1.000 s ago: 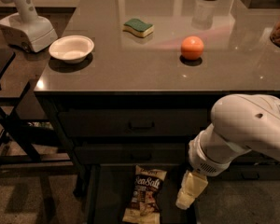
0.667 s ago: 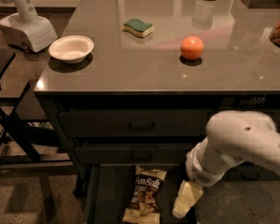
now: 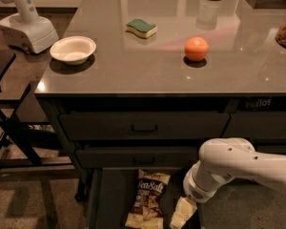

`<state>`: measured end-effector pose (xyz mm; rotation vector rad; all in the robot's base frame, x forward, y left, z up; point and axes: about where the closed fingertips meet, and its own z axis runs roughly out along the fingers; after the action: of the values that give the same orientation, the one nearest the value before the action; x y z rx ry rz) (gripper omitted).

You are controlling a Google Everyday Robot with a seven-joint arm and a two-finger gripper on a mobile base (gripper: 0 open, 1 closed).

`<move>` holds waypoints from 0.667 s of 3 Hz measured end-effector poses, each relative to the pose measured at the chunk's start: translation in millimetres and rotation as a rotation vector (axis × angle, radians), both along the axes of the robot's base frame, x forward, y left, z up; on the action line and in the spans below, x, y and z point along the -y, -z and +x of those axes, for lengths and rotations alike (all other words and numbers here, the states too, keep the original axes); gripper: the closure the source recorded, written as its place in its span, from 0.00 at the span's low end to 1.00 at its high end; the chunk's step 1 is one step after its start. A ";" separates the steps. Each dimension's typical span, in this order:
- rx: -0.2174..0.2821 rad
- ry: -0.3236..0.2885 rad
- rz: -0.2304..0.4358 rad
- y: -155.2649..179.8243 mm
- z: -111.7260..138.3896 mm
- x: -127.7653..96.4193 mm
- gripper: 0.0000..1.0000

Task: Pick brown chip bag from bottom drawer and place on counter

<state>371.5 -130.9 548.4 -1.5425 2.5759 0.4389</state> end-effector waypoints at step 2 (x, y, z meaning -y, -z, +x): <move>-0.015 0.008 0.037 16.9 0.8 -0.2 0.00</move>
Offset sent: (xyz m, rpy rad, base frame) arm 0.0026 0.0004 -0.0402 0.0927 0.0353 -0.0228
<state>372.3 -130.6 531.4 -1.5220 2.5685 0.4964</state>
